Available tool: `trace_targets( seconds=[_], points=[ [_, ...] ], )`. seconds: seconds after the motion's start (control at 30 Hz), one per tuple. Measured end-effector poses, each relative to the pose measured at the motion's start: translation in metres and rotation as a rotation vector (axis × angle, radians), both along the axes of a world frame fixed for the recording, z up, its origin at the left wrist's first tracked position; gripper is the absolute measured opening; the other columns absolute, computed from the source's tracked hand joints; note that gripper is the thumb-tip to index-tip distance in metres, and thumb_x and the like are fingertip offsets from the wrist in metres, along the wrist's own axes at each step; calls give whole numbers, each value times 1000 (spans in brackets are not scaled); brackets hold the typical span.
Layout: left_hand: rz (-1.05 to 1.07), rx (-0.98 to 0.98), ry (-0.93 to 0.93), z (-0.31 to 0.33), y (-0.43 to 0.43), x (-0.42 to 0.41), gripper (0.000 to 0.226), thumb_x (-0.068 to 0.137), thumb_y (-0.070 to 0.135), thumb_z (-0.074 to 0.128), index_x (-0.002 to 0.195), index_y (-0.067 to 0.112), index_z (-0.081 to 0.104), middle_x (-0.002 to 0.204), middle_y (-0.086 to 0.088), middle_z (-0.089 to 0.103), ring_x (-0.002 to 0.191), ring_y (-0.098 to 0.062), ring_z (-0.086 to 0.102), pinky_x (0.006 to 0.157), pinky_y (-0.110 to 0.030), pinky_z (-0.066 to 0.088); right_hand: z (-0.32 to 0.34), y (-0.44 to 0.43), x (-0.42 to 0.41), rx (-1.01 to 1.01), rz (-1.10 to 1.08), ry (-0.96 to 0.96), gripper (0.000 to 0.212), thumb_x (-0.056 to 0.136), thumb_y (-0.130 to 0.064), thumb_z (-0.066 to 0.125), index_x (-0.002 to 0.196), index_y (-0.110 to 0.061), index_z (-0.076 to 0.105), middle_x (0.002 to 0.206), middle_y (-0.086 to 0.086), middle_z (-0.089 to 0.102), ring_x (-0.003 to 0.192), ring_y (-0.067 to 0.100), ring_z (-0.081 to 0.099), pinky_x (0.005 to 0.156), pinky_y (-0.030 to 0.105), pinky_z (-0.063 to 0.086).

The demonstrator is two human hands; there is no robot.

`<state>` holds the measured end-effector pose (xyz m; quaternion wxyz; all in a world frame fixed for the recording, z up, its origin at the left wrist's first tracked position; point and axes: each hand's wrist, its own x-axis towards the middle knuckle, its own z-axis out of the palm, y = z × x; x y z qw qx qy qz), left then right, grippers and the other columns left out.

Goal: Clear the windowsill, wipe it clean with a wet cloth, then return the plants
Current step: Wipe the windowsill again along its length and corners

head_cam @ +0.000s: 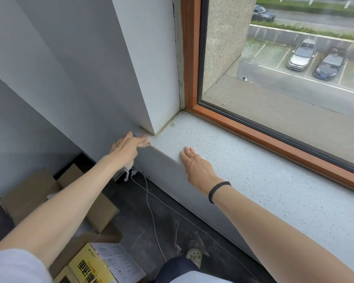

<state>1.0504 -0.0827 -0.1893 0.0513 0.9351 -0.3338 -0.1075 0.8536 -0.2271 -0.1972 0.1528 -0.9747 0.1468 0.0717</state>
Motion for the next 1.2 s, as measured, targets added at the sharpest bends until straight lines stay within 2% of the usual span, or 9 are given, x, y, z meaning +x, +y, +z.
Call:
trace_targets(
  seconds=[0.1,0.3,0.43,0.6,0.7,0.77,0.93,1.03,1.2],
  points=[
    [-16,-4,-60,3,3,9,39,96,4,34,125,23,51,96,-3,42,100,-31,52,77,-37,42,-1,0,-1,-9,-3,-9,71,93,8,41,151,-6,3,159,11,-2,147,23,3,115,29,20],
    [19,-12,10,13,-10,9,53,92,-7,37,131,26,49,130,-15,43,116,-35,47,92,-44,43,2,-3,2,-7,-7,-22,71,93,7,42,151,-7,5,159,10,0,147,23,4,114,29,23],
    [13,-51,16,9,2,4,28,96,0,38,105,22,53,116,-11,51,105,-32,50,90,-41,45,-1,-4,3,-14,-15,-25,71,93,6,43,152,-8,5,159,8,-1,147,23,4,113,28,26],
    [59,-50,72,16,-7,9,55,89,-12,37,126,26,53,122,-12,43,113,-37,50,86,-41,44,1,-4,5,-20,-21,-2,74,93,5,45,152,-9,3,160,7,-1,147,21,4,112,27,26],
    [-18,-72,83,1,1,-10,43,94,6,40,132,27,46,102,-1,46,95,-25,51,72,-34,40,1,-2,3,-22,-28,-5,73,93,4,44,152,-9,3,160,8,-1,147,22,5,112,27,26],
    [25,-77,58,7,5,-3,21,95,26,46,116,26,49,100,5,45,94,-23,48,71,-36,38,1,0,1,-17,-31,-4,72,93,4,44,152,-9,4,160,7,-1,147,22,5,111,26,29],
    [81,-93,35,15,-6,1,24,98,5,44,104,25,55,121,-10,47,102,-34,52,86,-45,48,0,-1,-2,-10,-33,-8,71,93,5,42,152,-10,6,160,6,-1,147,21,6,111,27,28],
    [-156,-60,-59,6,-2,-16,16,102,20,39,107,22,54,99,0,52,88,-20,50,89,-46,44,-1,0,-1,-6,-38,-24,70,94,5,41,152,-10,5,160,7,-1,147,21,6,112,27,27],
    [-5,-67,-45,4,4,20,58,79,44,19,119,26,57,109,-6,46,104,-32,47,83,-41,41,-1,0,-2,-17,-34,-9,71,94,5,42,152,-10,3,160,7,-3,147,22,5,112,27,28]
  ],
)
